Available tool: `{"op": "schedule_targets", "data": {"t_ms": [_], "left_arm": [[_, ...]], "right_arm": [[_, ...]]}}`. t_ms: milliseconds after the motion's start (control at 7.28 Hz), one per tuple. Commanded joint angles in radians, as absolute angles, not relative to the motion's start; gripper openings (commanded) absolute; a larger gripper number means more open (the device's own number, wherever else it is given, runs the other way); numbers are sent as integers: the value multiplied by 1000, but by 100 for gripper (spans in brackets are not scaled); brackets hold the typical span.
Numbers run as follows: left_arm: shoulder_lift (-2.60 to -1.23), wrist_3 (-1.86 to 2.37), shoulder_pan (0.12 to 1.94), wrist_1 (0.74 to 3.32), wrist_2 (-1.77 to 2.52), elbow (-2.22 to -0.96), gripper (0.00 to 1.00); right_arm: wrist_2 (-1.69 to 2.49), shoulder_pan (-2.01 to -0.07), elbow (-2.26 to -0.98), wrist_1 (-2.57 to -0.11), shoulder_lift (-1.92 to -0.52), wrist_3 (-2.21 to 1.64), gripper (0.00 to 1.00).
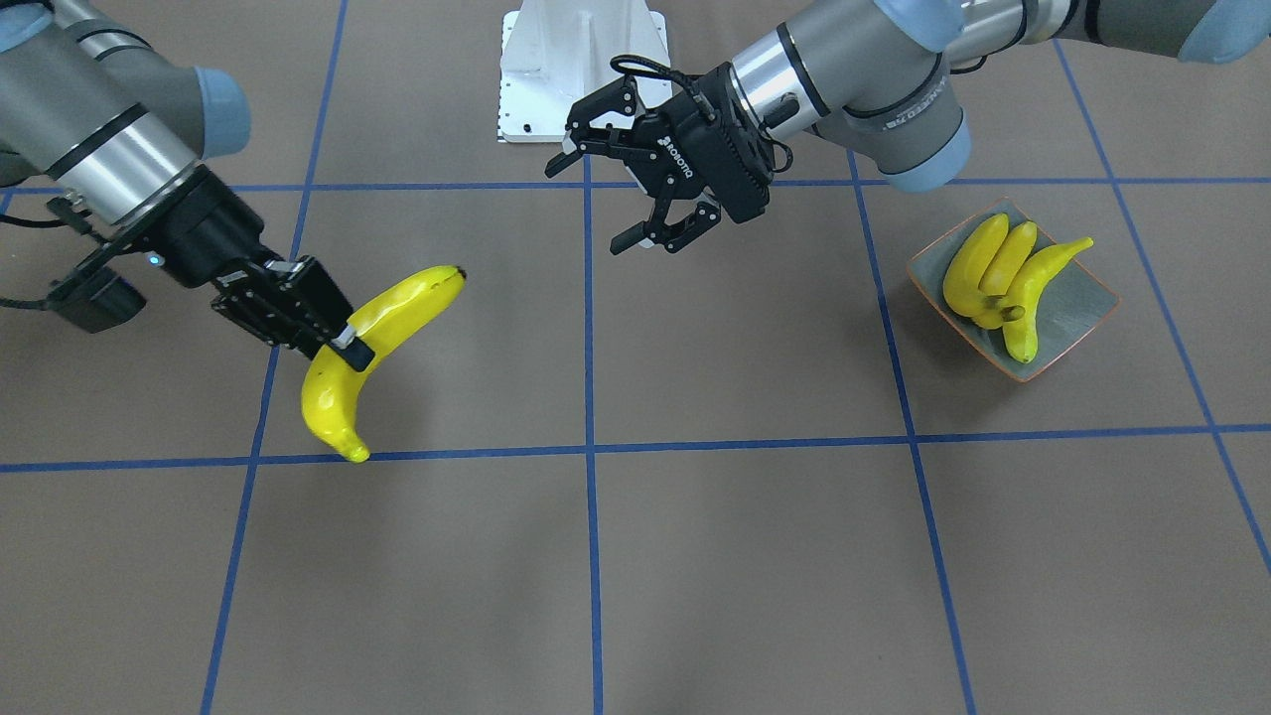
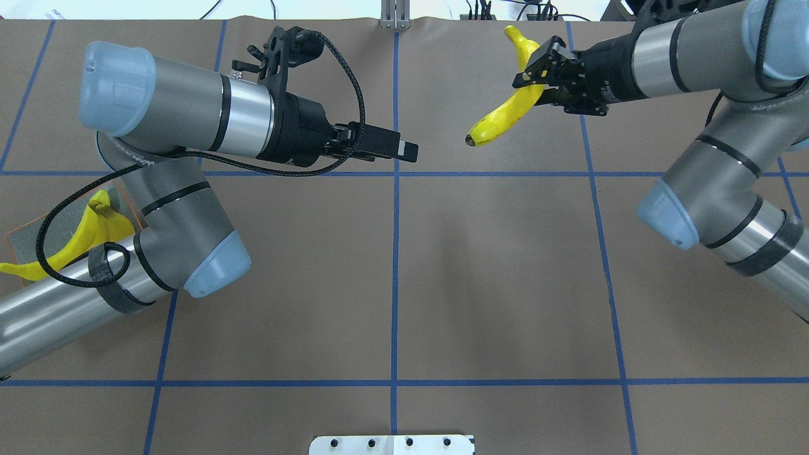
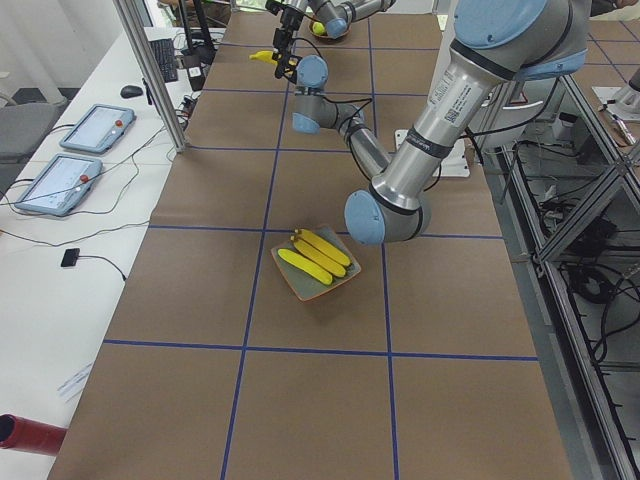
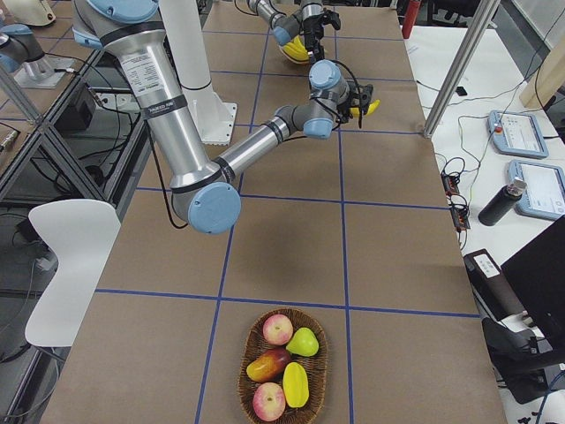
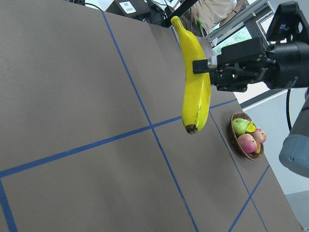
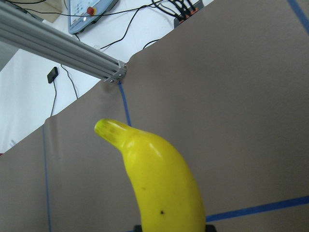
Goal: Transfer all bananas from basket to plate
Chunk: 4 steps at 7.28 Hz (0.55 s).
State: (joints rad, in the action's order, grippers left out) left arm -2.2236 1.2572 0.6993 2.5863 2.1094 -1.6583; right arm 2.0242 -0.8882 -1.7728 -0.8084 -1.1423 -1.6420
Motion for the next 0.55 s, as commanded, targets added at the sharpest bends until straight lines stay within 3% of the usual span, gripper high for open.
{"op": "schedule_targets", "data": {"t_ms": [0,412], "left_arm": [[-2223,1259,675,2586,2108,-1658,100],[-2223,1259,655,2586,2108,-1660,100]], "right_arm": [[1897,-766,-1813,-807,-1100,-1667,0],[1800,-683,-1865,-807,-1091,-1692,0]]}}
